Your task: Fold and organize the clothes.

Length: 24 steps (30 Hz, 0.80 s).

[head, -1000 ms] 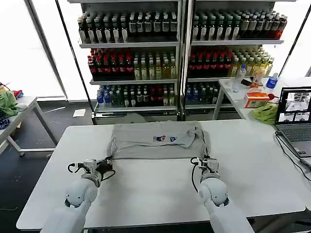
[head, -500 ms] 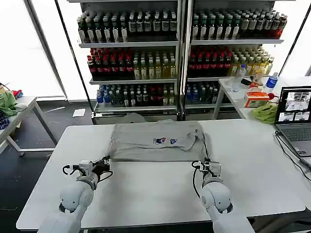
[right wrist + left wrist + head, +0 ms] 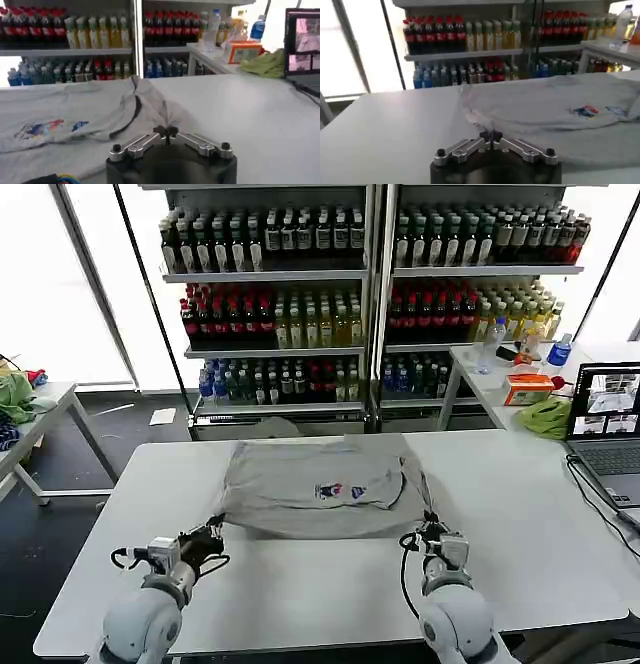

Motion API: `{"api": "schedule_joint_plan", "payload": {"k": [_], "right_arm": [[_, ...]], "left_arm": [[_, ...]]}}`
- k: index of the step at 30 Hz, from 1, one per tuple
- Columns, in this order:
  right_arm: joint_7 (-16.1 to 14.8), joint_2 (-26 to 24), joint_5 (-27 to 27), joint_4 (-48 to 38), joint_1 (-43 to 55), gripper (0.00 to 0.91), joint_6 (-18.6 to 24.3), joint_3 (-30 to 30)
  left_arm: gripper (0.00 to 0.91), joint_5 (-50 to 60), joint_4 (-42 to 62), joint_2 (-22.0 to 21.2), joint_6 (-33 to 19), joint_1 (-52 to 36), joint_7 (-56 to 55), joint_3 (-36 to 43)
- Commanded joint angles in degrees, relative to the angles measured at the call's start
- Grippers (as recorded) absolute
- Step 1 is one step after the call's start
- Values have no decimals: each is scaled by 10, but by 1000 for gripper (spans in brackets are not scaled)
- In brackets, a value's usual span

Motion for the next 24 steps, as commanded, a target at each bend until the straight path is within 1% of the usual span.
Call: {"api": "schedule_joint_plan", "payload": {"k": [1, 2, 8, 14, 18, 24], "right_arm": [[8, -24, -4, 91, -108, 0, 2, 8], [8, -26, -4, 98, -121, 0, 2, 12], [11, -42, -2, 116, -182, 0, 2, 23], [10, -60, -9, 137, -230, 0, 2, 46], [14, -68, -13, 138, -238, 0, 2, 56], [17, -79, -11, 127, -243, 0, 2, 65]], "left_arm": [[0, 10, -139, -4, 0, 150, -5, -13], [10, 13, -150, -7, 1, 162, -6, -13], [0, 34, -173, -19, -7, 215, -7, -12], [10, 44, -181, -18, -10, 256, -8, -12], [0, 48, -179, -16, -10, 264, -7, -5], [10, 54, -173, -25, -14, 270, -7, 5]]}}
